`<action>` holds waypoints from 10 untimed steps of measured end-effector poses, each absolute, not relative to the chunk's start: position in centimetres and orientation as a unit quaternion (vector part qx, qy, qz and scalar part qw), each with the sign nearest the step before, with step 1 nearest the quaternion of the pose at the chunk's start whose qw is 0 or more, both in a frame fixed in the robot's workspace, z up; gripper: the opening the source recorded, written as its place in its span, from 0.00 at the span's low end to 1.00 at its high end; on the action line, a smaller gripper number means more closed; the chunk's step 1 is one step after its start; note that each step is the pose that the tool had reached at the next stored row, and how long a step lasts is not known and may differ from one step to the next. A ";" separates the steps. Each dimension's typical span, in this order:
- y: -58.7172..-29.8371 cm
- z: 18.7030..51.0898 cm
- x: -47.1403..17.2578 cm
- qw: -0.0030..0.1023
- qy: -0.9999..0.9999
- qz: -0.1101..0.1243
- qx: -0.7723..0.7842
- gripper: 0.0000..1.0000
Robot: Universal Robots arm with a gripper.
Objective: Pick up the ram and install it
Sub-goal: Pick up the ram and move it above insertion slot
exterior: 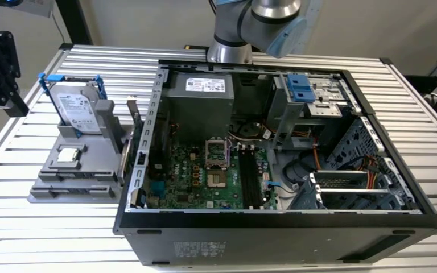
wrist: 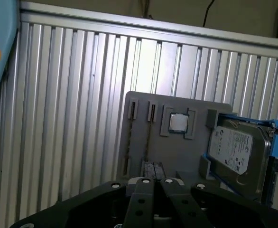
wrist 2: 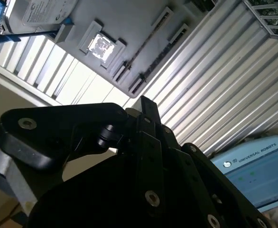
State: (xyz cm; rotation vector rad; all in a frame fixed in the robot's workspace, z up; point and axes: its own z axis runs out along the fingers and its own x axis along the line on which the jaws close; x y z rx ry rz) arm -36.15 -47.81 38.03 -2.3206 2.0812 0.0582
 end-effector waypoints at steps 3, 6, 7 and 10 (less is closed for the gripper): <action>-47.8 38.0 -36.1 0.012 0.669 0.019 -0.743 0.00; -47.8 38.0 -36.2 0.012 0.669 0.019 -0.743 0.00; -47.8 38.0 -36.2 0.012 0.669 0.019 -0.743 0.00; -47.8 38.0 -36.2 0.012 0.669 0.019 -0.743 0.00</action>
